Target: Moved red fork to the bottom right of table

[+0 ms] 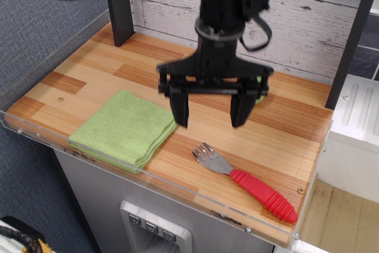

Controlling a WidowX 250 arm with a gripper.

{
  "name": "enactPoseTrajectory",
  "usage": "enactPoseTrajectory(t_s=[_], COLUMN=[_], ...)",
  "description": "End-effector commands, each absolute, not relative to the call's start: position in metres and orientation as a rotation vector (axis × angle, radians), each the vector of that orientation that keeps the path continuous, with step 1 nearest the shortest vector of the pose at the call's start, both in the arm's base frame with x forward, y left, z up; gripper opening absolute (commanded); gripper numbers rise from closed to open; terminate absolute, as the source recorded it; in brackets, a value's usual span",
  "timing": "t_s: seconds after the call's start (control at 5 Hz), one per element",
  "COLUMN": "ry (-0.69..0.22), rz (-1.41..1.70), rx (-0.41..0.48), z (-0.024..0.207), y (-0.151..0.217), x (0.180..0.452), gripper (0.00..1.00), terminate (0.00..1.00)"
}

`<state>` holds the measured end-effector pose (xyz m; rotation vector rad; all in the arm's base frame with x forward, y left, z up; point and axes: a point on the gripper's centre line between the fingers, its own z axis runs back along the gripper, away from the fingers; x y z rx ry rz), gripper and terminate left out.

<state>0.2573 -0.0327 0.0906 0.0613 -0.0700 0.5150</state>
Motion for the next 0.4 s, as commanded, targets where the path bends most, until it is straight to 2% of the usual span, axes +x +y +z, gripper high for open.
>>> enactPoseTrajectory(t_s=[0.0, 0.2], ry=[-0.111, -0.090], rz=[0.454, 0.362], rx=[0.097, 0.110], z=[0.116, 0.100], y=[0.002, 0.042], x=[0.298, 0.315], gripper=[1.00, 1.00], terminate=[0.00, 1.00])
